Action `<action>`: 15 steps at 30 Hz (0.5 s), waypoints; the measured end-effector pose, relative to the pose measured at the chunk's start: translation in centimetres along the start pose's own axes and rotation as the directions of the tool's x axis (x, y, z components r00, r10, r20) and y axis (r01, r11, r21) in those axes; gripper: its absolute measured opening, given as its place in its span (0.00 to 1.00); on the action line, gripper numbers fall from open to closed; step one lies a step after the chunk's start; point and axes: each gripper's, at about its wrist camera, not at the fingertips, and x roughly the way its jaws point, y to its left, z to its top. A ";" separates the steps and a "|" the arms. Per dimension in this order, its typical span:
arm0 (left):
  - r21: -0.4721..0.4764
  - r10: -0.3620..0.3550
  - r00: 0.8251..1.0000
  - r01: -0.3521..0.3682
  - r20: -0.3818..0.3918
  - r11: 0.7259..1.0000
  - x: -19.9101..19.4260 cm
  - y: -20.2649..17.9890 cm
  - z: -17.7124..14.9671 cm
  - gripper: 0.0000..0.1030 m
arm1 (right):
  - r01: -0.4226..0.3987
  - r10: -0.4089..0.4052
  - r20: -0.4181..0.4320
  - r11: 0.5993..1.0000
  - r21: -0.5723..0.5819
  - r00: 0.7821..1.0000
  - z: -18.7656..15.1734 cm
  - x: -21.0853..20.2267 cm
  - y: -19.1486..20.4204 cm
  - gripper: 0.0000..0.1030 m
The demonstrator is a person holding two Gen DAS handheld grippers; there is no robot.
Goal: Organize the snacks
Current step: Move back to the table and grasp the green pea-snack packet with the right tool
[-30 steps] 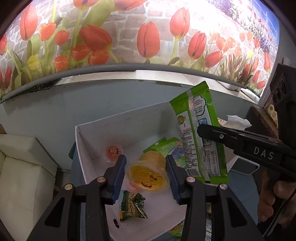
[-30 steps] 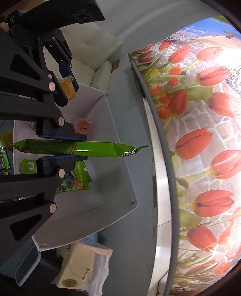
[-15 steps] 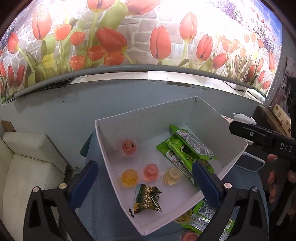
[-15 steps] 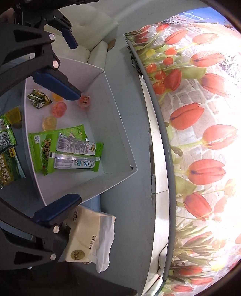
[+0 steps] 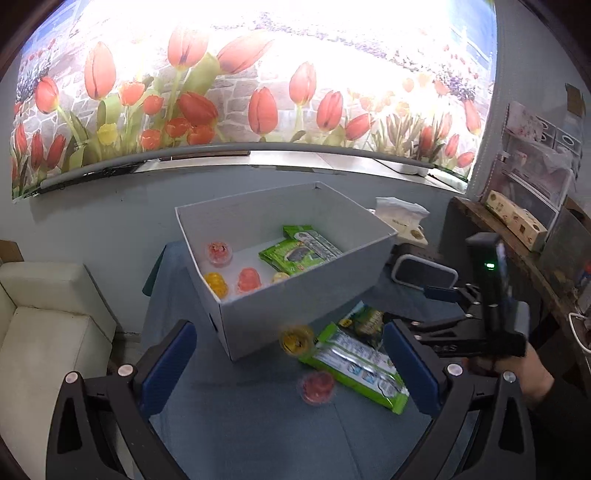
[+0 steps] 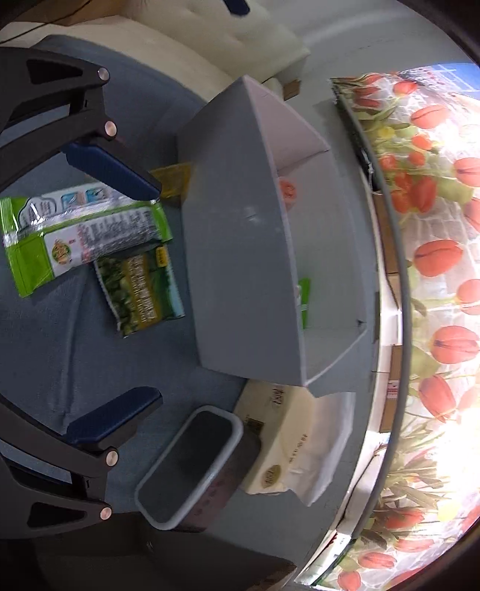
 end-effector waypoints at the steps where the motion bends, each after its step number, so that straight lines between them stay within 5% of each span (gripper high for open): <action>1: 0.004 -0.018 1.000 0.018 0.000 1.000 -0.7 -0.5 -1.1 1.00 | 0.002 -0.002 -0.016 1.000 -0.006 1.000 -0.5 0.8 -0.1 1.00; 8: 0.001 -0.025 0.999 0.026 -0.038 1.000 -3.6 -1.9 -7.1 1.00 | -0.021 0.023 -0.058 0.999 0.026 0.998 -2.1 4.2 -1.7 1.00; 15: -0.043 -0.040 0.996 0.036 -0.080 0.998 -2.9 -1.5 -9.0 1.00 | 0.014 -0.015 -0.084 1.000 -0.012 0.996 -1.5 6.4 -1.8 0.91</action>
